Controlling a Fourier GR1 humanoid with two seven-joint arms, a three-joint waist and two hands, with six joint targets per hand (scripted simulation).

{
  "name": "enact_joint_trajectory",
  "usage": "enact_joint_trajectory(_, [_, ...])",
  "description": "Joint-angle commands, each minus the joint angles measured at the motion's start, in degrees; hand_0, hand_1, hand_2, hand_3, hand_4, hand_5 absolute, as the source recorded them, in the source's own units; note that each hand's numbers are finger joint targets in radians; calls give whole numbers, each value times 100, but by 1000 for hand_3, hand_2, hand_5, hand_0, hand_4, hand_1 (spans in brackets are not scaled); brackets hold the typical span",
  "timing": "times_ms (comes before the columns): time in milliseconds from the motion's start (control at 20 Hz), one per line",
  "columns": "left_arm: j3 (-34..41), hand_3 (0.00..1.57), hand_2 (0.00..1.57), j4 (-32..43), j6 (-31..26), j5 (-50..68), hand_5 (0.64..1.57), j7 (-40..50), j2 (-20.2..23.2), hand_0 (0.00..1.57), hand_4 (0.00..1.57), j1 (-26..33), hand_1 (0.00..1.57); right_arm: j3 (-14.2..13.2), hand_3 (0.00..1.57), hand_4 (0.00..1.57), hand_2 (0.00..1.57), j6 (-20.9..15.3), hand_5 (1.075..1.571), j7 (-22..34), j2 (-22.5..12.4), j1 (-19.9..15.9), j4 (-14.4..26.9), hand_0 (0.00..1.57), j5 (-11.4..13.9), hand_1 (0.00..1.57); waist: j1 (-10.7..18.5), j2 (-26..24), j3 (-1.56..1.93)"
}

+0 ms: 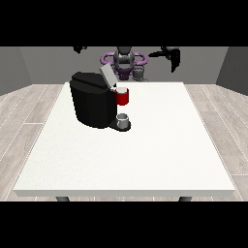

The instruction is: Insert the coffee pod into the coffee machine and close the lid

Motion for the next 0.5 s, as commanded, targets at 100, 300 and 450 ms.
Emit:
enact_joint_trajectory(100, [-86, 0, 0, -481, -216, 417, 1571, 418, -369, 0, 140, 295, 0, 215, 0, 238, 0, -215, 1571, 277, 73, -484, 190, 0, 396, 0, 505, 15, 2])
enact_joint_trajectory(300, [-138, 0, 0, -1157, -314, 654, 1571, 431, -135, 0, 0, 943, 0, 127, 0, 0, 0, 228, 1571, 266, -96, -406, 106, 0, 204, 0, 309, 100, 2])
enact_joint_trajectory(450, [-529, 0, 0, -1629, -344, 857, 1571, 620, -378, 0, 222, 1183, 0, 90, 0, 0, 0, 192, 1571, 260, 26, -572, 472, 0, 207, 0, 474, 149, 3])
